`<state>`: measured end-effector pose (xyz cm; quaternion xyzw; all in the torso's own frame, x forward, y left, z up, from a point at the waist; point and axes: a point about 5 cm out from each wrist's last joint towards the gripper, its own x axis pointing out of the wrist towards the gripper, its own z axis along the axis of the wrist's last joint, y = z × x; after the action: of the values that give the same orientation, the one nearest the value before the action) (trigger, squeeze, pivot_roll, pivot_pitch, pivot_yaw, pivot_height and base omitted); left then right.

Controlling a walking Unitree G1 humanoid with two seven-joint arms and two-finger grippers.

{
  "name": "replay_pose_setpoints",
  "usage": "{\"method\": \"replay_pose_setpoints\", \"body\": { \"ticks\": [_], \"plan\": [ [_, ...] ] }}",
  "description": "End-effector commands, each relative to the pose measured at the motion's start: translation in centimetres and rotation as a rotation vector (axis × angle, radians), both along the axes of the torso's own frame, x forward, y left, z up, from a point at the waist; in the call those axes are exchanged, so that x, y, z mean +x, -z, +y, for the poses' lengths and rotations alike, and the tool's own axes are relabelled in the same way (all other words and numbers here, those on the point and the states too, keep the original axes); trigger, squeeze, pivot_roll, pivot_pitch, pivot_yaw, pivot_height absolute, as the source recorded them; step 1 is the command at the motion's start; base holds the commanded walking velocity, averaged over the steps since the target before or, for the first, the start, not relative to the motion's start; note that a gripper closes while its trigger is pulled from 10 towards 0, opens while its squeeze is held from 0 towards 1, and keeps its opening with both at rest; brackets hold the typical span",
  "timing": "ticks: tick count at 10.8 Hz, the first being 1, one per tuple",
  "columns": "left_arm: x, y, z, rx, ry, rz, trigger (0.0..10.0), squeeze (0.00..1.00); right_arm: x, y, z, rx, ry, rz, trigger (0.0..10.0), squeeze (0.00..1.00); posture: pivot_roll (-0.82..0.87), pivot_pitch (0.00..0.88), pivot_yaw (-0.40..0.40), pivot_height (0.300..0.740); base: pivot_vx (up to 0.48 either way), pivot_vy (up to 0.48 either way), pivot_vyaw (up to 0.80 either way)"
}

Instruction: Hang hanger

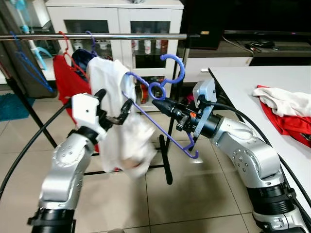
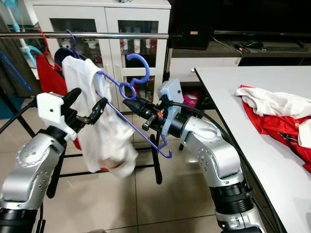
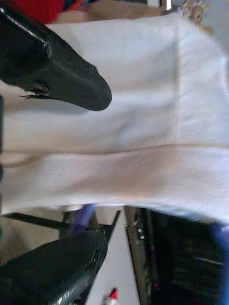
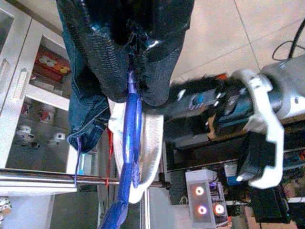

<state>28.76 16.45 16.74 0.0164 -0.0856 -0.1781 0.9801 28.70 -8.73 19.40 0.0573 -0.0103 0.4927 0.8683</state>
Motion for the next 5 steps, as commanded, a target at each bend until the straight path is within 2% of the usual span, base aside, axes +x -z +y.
{"method": "replay_pose_setpoints", "body": {
  "ticks": [1,5],
  "plan": [
    [0.2,-0.3,-0.4,0.016,0.001,-0.025,0.0,0.00,-0.3,-1.1,-0.2,0.036,-0.010,-0.054,10.0,0.00,0.00,0.000,0.013,0.740,0.000,0.000,0.00],
    [-0.3,0.3,-1.5,0.056,0.014,-0.044,0.0,0.00,-0.4,-0.8,-0.1,0.035,-0.016,-0.054,10.0,0.00,0.00,0.000,0.013,0.740,0.000,0.000,0.00]
  ]
}}
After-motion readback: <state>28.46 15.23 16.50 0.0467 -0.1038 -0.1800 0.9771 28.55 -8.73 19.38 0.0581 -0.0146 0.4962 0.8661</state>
